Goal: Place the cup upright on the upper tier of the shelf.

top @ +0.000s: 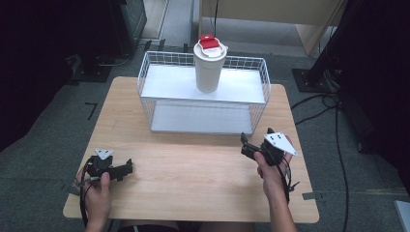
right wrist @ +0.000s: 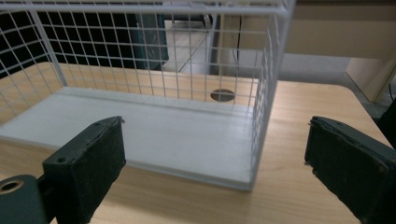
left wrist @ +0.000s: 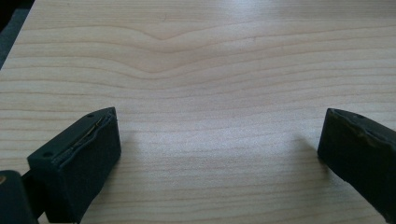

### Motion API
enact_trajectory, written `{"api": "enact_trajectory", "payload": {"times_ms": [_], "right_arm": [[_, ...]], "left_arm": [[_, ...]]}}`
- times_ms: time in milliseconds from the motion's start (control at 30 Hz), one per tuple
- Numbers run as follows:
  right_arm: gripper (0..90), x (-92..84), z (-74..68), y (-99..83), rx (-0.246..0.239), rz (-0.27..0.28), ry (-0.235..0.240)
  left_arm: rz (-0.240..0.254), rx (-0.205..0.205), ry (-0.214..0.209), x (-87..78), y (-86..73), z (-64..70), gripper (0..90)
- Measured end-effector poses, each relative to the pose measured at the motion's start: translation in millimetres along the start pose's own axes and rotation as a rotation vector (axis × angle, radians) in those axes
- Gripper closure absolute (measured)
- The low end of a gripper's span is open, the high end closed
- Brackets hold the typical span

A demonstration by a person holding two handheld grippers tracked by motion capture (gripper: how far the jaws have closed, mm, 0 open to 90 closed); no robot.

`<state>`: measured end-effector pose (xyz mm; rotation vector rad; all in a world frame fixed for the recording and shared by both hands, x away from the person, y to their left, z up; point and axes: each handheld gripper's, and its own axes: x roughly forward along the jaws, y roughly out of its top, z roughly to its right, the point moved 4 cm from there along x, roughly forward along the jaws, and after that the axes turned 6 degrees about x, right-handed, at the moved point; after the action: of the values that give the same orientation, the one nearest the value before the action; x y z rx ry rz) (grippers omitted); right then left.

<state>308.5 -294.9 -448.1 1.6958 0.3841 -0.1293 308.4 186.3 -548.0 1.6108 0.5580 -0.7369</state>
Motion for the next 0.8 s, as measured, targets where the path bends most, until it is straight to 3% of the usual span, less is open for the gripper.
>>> {"api": "enact_trajectory", "payload": {"times_ms": [800], "right_arm": [[5.0, -26.5, 59.0, -55.5, 0.054, -0.09, -0.132]], "left_arm": [[0.002, -0.002, 0.0, 0.1, 0.0, 0.2, 0.0]]}}
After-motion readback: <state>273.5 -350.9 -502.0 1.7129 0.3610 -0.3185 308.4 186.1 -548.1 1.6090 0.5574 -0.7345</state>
